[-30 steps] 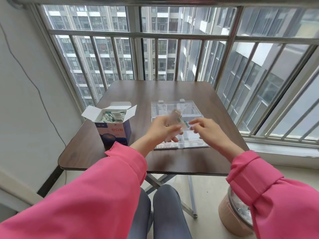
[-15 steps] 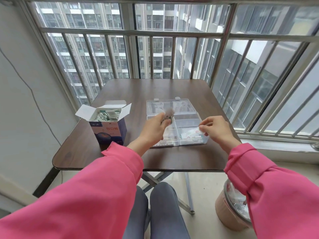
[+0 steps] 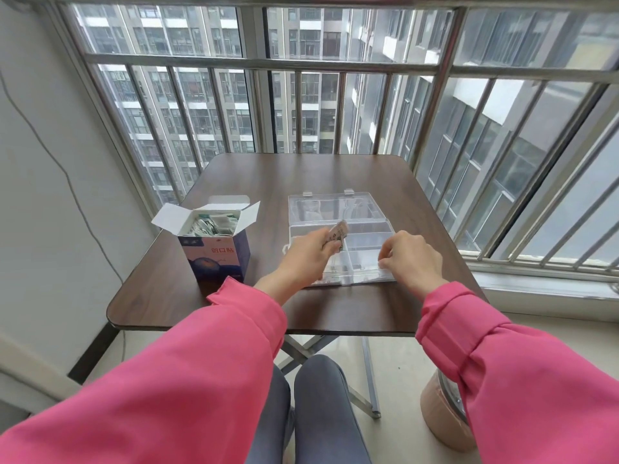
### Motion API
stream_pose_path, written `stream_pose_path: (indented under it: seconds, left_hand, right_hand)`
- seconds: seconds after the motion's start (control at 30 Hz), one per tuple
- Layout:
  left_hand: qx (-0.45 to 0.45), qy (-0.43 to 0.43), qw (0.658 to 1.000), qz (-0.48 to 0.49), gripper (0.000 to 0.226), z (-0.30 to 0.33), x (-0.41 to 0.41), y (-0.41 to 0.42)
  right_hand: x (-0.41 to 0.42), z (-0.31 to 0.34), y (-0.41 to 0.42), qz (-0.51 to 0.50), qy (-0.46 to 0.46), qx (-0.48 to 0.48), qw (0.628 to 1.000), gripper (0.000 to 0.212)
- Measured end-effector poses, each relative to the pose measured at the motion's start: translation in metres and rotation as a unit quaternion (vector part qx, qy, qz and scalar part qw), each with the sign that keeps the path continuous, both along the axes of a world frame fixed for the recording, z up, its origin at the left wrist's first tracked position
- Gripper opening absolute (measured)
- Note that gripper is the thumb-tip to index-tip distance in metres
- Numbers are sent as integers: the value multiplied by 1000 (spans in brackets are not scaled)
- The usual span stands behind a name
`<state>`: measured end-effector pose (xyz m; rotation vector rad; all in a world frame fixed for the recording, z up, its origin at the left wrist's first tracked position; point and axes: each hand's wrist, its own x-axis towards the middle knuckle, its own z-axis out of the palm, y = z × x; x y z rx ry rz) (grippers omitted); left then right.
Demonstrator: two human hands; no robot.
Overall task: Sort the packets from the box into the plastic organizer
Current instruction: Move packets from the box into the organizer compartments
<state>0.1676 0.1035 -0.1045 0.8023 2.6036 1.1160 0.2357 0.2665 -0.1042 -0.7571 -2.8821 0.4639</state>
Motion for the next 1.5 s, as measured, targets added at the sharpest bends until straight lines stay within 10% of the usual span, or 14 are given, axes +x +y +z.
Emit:
stream_pose_path:
  seconds: [0.27, 0.87, 1.03, 1.2, 1.5]
  left_hand:
    - [207, -140, 968, -11, 8, 9, 2, -11]
    - [192, -167, 966, -38, 10, 10, 13, -3]
    - [233, -200, 950, -46, 6, 12, 12, -11]
    - [270, -245, 929, -71, 19, 15, 14, -18]
    - [230, -193, 954, -16, 24, 17, 5, -37]
  right_hand:
    - [3, -4, -1, 39, 2, 14, 999, 36]
    - [17, -1, -10, 78, -46, 36, 995, 63]
    - [12, 9, -12, 68, 52, -103, 991, 51]
    - [10, 28, -34, 185, 156, -382, 892, 13]
    - [-4, 25, -48, 132, 187, -371, 900, 21]
